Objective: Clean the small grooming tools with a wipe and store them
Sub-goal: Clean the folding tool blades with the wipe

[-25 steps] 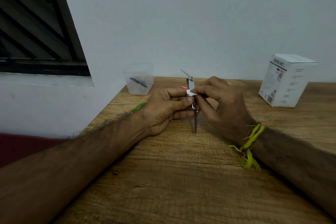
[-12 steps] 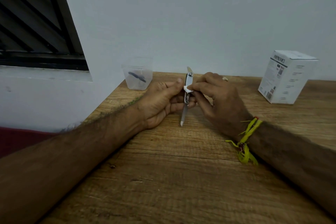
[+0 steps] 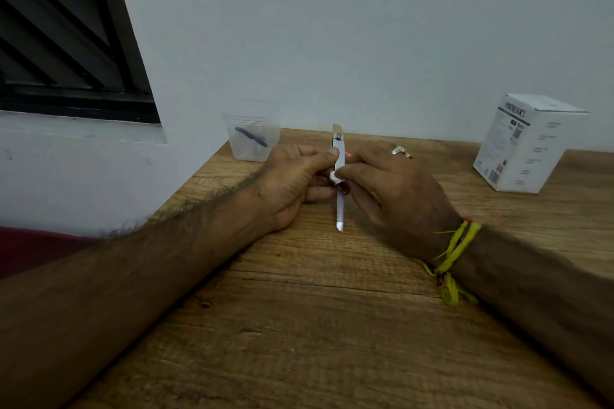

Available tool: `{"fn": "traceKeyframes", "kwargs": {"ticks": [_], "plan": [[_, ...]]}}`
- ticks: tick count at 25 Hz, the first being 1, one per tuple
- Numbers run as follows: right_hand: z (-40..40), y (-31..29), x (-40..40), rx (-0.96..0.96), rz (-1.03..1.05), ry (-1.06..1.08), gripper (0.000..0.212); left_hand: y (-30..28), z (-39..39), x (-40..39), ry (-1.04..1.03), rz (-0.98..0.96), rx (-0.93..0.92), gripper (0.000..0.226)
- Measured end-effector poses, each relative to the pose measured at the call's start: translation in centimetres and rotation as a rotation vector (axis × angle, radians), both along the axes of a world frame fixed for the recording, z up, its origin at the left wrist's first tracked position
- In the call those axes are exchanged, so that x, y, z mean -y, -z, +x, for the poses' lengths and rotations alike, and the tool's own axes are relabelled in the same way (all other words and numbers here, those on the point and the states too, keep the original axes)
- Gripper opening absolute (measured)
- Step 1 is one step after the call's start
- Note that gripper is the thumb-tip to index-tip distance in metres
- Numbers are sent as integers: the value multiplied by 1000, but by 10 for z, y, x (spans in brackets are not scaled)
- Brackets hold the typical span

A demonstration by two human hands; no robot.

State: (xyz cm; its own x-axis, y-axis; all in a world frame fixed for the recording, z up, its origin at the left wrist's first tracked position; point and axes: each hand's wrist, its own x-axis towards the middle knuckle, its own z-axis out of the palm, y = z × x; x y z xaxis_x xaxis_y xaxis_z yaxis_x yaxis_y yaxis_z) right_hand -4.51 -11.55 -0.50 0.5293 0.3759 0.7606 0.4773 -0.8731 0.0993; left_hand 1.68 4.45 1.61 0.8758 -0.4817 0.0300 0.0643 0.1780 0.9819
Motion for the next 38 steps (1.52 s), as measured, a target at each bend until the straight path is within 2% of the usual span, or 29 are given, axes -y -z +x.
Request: {"fn": "traceKeyframes", "kwargs": {"ticks": [3,6,16,20,23,34,38], "plan": [[0,-4,3,12,55,19,19,2,-1,3,-35,55,70,16],[1,-5,1,9,-4,17,18,1,1,5,-65,75,99,14],[0,0,6,-63,75,-7,16,6,1,7,-91,80,73,16],[-2,2,3,-106,18,-36,14,10,2,8,-121,95,82,26],[-6,0,2,-82,-25,17,16,8,2,7,-116,95,87,28],[-19,-4,-1,-90,-43,-4,15,2,1,6,-34,82,96,23],[-23,-6,0,-37,-33,-13,16,2,1,4,-27,87,86,23]]}}
